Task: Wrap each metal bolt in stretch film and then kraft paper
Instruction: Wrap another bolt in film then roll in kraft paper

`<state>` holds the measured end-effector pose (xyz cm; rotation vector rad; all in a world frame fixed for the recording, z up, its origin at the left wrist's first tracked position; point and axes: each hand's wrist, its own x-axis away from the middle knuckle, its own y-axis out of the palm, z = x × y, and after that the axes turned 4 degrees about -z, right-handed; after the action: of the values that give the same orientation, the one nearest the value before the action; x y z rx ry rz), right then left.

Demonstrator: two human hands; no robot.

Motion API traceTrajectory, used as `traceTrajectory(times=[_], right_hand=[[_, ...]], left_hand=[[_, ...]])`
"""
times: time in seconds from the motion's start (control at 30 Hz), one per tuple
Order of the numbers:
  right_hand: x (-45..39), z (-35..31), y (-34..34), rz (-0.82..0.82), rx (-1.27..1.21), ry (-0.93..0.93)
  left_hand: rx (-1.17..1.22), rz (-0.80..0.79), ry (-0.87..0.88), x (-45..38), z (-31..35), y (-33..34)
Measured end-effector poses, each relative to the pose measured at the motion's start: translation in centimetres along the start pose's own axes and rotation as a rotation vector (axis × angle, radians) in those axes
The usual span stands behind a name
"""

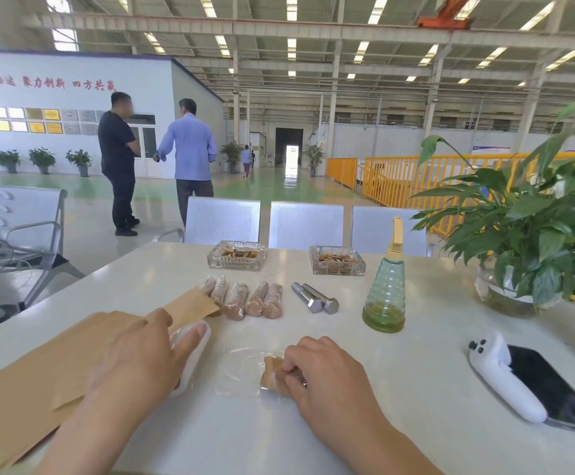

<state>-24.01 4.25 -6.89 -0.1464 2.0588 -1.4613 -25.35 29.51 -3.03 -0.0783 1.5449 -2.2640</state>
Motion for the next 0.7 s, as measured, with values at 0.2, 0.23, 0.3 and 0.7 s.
traceTrajectory(times=[0.2,0.23,0.3,0.7], right_hand=[[0.0,0.1,0.2,0.02,-0.037,0.008],[-0.1,0.1,0.2,0.019,-0.034,0.008],[-0.1,0.2,0.3,0.023,-0.037,0.011],[-0.1,0.2,0.5,0.022,-0.049,0.022]], left_hand=[[0.02,-0.198,-0.022,-2.6,-0.6,-0.1],[0.054,-0.197,-0.032,-2.8,-0.7,-0.1],[0.154,-0.212,-0.069,-3.3,-1.2,0.0],[0.05,0.042,0.029,-5.2,-3.0,-0.7]])
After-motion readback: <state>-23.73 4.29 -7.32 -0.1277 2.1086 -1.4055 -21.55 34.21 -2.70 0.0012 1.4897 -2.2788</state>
